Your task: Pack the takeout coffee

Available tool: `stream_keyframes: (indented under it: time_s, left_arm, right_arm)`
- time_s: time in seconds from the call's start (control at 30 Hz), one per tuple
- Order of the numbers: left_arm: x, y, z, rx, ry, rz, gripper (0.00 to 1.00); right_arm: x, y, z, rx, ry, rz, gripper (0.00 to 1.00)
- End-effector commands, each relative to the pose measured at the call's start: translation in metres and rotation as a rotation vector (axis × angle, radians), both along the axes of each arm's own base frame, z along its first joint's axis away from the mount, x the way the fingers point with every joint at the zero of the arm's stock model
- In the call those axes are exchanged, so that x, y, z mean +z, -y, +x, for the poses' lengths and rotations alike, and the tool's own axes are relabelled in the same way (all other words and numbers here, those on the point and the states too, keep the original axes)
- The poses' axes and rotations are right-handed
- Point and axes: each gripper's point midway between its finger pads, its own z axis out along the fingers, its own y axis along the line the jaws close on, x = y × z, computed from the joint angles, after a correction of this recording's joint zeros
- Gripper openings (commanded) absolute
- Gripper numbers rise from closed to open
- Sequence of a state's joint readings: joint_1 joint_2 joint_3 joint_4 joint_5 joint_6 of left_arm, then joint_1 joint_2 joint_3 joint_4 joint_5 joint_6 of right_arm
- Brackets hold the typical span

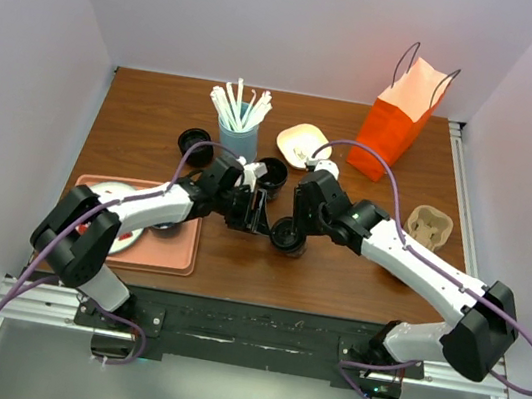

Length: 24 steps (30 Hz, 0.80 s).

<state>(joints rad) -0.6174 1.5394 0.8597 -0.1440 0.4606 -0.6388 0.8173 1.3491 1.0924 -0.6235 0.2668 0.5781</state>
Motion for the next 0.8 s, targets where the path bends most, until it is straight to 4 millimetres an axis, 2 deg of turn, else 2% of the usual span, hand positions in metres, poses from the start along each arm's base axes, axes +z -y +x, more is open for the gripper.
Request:
stream_keyframes:
  time_s: [0.0, 0.13, 0.27, 0.4, 0.63, 0.77]
  left_arm:
    - [0.042, 0.012, 0.018, -0.022, 0.115, -0.048, 0.57]
    - [0.060, 0.017, 0.024, -0.022, 0.151, -0.080, 0.58]
    - [0.067, 0.019, 0.025, -0.024, 0.167, -0.091, 0.59]
    - [0.069, 0.018, 0.027, -0.023, 0.177, -0.089, 0.59]
    - [0.068, 0.018, 0.028, -0.026, 0.181, -0.082, 0.59]
    - [0.067, 0.017, 0.030, -0.026, 0.184, -0.071, 0.59]
  right_arm:
    - [0.015, -0.004, 0.001, -0.012, 0.012, 0.034, 0.42]
    - [0.002, 0.003, -0.002, -0.025, -0.005, 0.002, 0.41]
    - [0.006, 0.006, -0.001, -0.039, 0.009, 0.005, 0.40]
    - [0.012, 0.006, 0.002, -0.042, 0.020, 0.000, 0.40]
    - [0.010, 0.013, 0.004, -0.067, 0.016, -0.037, 0.41]
    - [0.014, 0.016, 0.007, -0.080, 0.025, -0.041, 0.45]
